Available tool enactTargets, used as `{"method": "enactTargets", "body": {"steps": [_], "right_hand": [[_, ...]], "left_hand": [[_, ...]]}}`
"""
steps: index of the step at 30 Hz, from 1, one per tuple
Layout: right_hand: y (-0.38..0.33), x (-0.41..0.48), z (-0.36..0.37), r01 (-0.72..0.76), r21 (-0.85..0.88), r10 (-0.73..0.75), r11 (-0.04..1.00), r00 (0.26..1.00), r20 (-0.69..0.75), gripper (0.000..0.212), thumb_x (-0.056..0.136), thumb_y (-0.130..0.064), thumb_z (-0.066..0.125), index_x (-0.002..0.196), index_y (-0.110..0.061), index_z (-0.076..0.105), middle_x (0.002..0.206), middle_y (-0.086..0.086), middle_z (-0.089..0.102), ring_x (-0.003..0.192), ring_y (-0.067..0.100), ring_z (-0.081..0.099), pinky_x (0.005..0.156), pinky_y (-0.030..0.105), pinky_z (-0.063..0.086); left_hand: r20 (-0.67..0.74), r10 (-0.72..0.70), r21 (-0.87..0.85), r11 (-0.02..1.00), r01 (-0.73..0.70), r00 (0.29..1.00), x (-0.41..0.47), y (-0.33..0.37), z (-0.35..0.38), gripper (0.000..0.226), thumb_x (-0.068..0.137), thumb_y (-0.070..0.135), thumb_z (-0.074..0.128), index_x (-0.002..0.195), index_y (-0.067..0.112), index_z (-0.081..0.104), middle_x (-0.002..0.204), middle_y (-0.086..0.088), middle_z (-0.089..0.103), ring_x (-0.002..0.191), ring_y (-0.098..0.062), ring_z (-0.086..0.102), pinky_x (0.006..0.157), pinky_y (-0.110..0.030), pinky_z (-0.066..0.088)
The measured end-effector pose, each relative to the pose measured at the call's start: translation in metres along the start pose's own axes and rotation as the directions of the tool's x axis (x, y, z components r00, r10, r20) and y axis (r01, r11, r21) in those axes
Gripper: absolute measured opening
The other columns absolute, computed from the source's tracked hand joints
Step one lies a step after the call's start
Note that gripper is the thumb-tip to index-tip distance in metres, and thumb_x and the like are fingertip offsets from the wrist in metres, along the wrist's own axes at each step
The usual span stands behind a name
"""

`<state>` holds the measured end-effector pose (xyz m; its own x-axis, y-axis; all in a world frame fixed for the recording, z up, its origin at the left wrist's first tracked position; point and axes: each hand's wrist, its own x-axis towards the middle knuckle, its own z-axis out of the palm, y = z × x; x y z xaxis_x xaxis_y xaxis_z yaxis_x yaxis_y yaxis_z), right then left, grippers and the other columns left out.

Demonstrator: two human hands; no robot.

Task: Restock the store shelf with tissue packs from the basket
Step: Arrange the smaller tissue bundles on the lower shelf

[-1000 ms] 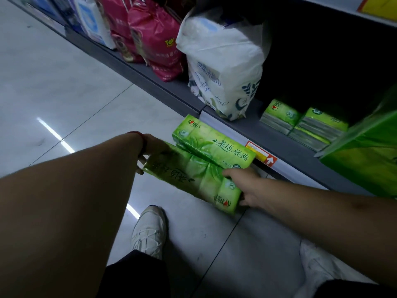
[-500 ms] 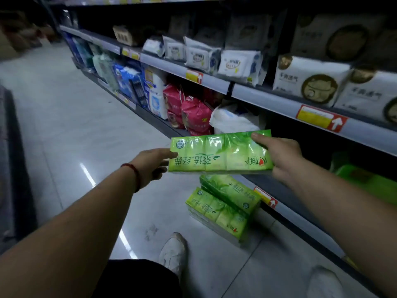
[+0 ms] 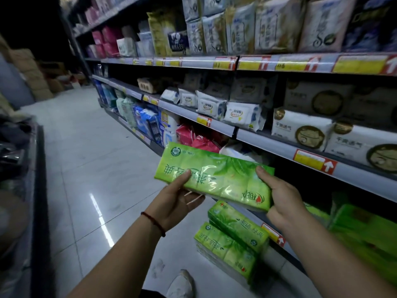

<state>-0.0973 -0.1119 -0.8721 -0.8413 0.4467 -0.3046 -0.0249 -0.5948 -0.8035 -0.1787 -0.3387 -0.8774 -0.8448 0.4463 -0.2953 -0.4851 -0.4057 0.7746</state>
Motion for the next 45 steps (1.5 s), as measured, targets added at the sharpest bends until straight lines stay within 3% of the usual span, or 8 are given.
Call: {"method": "enactTargets", "body": {"steps": [6, 12, 16, 21, 32, 35, 41, 45], "right_hand": [[0.009, -0.003, 0.005, -0.002, -0.017, 0.003, 1.0, 0.999, 0.037, 0.03, 0.088, -0.011, 0.076, 0.115, -0.001, 0.071, 0.092, 0.018, 0.079, 0.072, 0.032, 0.077, 0.055, 0.049, 0.062], [0.016, 0.0, 0.003, -0.078, -0.132, 0.09, 0.988, 0.992, 0.087, 0.036, 0.083, -0.011, 0.08, 0.113, 0.004, 0.071, 0.102, 0.021, 0.078, 0.094, 0.036, 0.074, 0.097, 0.061, 0.055], [0.023, -0.002, 0.003, -0.079, -0.346, 0.133, 0.935, 0.982, 0.136, 0.022, 0.081, -0.019, 0.085, 0.09, -0.006, 0.069, 0.077, 0.006, 0.074, 0.077, 0.024, 0.066, 0.084, 0.041, 0.055], [0.037, 0.0, 0.003, -0.107, -0.533, 0.203, 0.84, 0.971, 0.126, 0.037, 0.079, -0.021, 0.088, 0.107, -0.005, 0.07, 0.103, 0.011, 0.073, 0.084, 0.029, 0.065, 0.077, 0.04, 0.053], [0.031, 0.001, 0.011, -0.07, -0.379, 0.142, 0.923, 0.976, 0.165, 0.059, 0.086, -0.023, 0.081, 0.131, -0.028, 0.044, 0.115, 0.011, 0.072, 0.103, 0.032, 0.074, 0.089, 0.045, 0.061], [0.029, -0.004, 0.014, -0.082, -0.391, 0.17, 0.917, 0.966, 0.197, 0.042, 0.088, -0.011, 0.077, 0.127, -0.006, 0.063, 0.106, 0.015, 0.078, 0.09, 0.031, 0.076, 0.083, 0.047, 0.063], [0.026, 0.001, 0.002, -0.165, -0.171, 0.19, 0.971, 0.971, 0.145, 0.036, 0.091, 0.001, 0.071, 0.124, 0.011, 0.06, 0.084, 0.018, 0.077, 0.065, 0.029, 0.075, 0.096, 0.067, 0.053], [0.018, 0.008, -0.004, -0.198, 0.048, 0.194, 0.979, 0.978, 0.075, 0.042, 0.089, 0.006, 0.068, 0.129, 0.011, 0.058, 0.114, 0.032, 0.071, 0.1, 0.049, 0.072, 0.083, 0.065, 0.059]], "left_hand": [[0.055, -0.099, 0.012, 0.995, 0.098, 0.994, 0.007, -0.027, 0.015, 0.041, 0.085, 0.006, 0.066, 0.124, -0.007, 0.062, 0.129, -0.029, 0.066, 0.116, -0.041, 0.068, 0.098, -0.049, 0.056], [-0.105, 0.004, -0.053, 0.999, -0.009, 0.994, 0.022, -0.017, 0.011, 0.05, 0.081, 0.004, 0.072, 0.13, 0.006, 0.061, 0.119, -0.014, 0.074, 0.103, -0.036, 0.072, 0.08, -0.046, 0.061], [-0.21, 0.031, -0.085, 0.995, -0.049, 0.977, 0.028, -0.011, 0.004, 0.04, 0.09, 0.011, 0.072, 0.129, 0.008, 0.066, 0.118, -0.009, 0.076, 0.098, -0.028, 0.075, 0.082, -0.044, 0.058], [-0.346, 0.099, -0.005, 0.994, -0.108, 0.933, 0.032, -0.011, 0.001, 0.04, 0.087, 0.021, 0.076, 0.124, 0.008, 0.068, 0.119, -0.012, 0.074, 0.096, -0.029, 0.07, 0.093, -0.047, 0.055], [-0.046, 0.029, 0.237, 0.971, -0.018, 0.999, 0.025, -0.002, 0.005, 0.055, 0.074, 0.022, 0.078, 0.124, 0.0, 0.069, 0.122, -0.034, 0.067, 0.1, -0.045, 0.066, 0.091, -0.058, 0.055], [0.09, -0.001, 0.374, 0.927, -0.033, 0.996, 0.02, -0.002, 0.012, 0.03, 0.08, 0.017, 0.075, 0.108, 0.008, 0.078, 0.115, -0.031, 0.07, 0.094, -0.042, 0.068, 0.09, -0.055, 0.056], [-0.156, 0.266, 0.714, 0.696, -0.078, 0.951, 0.023, -0.007, 0.01, 0.038, 0.078, 0.05, 0.083, 0.102, 0.02, 0.078, 0.099, -0.006, 0.079, 0.092, -0.027, 0.075, 0.086, -0.048, 0.061], [-0.143, 0.019, 0.605, 0.793, 0.072, 0.99, 0.024, -0.009, 0.007, 0.065, 0.069, 0.065, 0.08, 0.111, 0.016, 0.073, 0.106, -0.011, 0.078, 0.089, -0.027, 0.073, 0.089, -0.045, 0.059]]}}
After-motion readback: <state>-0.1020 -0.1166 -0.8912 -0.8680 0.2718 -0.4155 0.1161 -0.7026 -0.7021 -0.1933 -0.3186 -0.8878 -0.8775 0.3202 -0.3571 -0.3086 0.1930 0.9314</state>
